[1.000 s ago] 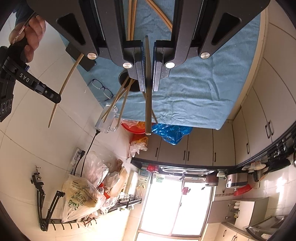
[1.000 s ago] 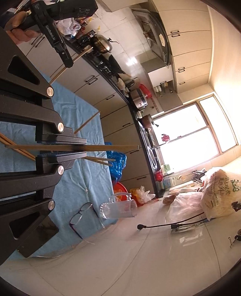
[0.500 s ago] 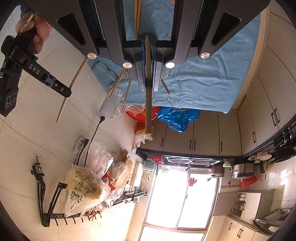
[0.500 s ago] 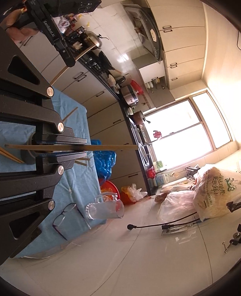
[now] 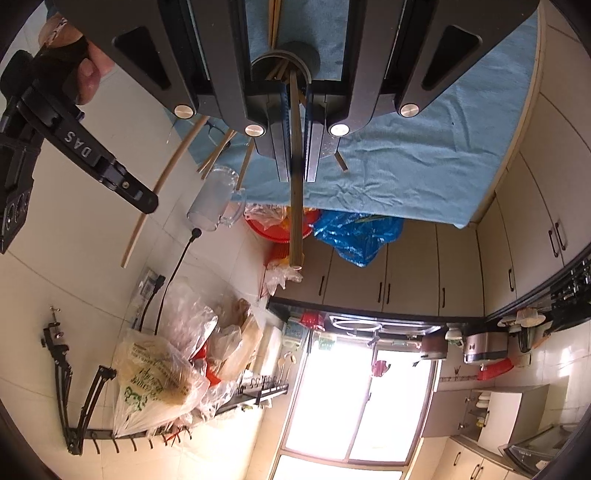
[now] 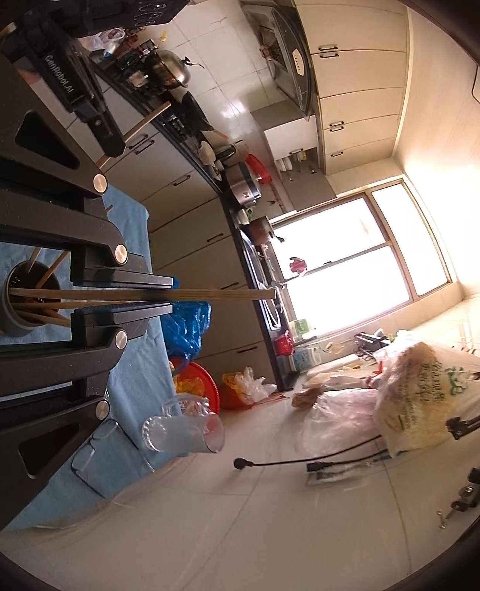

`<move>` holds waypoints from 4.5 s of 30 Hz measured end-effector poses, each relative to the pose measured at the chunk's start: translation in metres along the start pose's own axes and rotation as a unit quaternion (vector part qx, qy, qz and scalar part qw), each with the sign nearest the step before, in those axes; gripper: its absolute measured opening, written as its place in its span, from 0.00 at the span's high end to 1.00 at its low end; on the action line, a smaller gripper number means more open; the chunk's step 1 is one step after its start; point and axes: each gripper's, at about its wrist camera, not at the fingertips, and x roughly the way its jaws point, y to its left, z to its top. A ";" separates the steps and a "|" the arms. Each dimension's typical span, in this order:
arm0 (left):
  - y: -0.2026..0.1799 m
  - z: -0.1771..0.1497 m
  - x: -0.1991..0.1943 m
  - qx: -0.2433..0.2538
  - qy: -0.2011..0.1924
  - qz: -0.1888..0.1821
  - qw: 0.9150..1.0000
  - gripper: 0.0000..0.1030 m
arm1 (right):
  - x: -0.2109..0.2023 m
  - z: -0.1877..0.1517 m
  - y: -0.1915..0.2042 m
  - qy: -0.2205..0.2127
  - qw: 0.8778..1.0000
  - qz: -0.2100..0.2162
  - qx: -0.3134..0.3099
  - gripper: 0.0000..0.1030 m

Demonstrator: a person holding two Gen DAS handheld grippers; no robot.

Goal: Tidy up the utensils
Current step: 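Lower the chopstick into the holder and open the right gripper, then move the right tool back to the loose chopsticks and grasp one, then lift the wooden chopstick upright with the right gripper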

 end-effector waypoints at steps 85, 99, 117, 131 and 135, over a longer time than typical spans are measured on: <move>0.105 -0.198 0.049 -0.093 0.271 0.149 0.946 0.90 | 0.041 -0.211 -0.067 0.315 0.943 -0.061 0.090 0.75; 0.110 -0.202 0.043 -0.094 0.262 0.141 0.950 0.89 | 0.078 -0.222 -0.025 0.365 0.925 -0.104 0.022 0.75; 0.113 -0.203 0.038 -0.093 0.258 0.127 0.953 0.90 | 0.049 -0.204 -0.022 0.368 0.924 -0.106 0.001 0.93; 0.112 -0.194 0.004 -0.125 0.197 0.069 0.970 0.93 | -0.005 -0.192 -0.040 0.306 0.950 -0.033 0.059 0.93; 0.104 -0.178 -0.024 -0.111 0.147 0.068 0.981 0.94 | -0.037 -0.168 -0.032 0.239 0.969 -0.009 0.054 0.93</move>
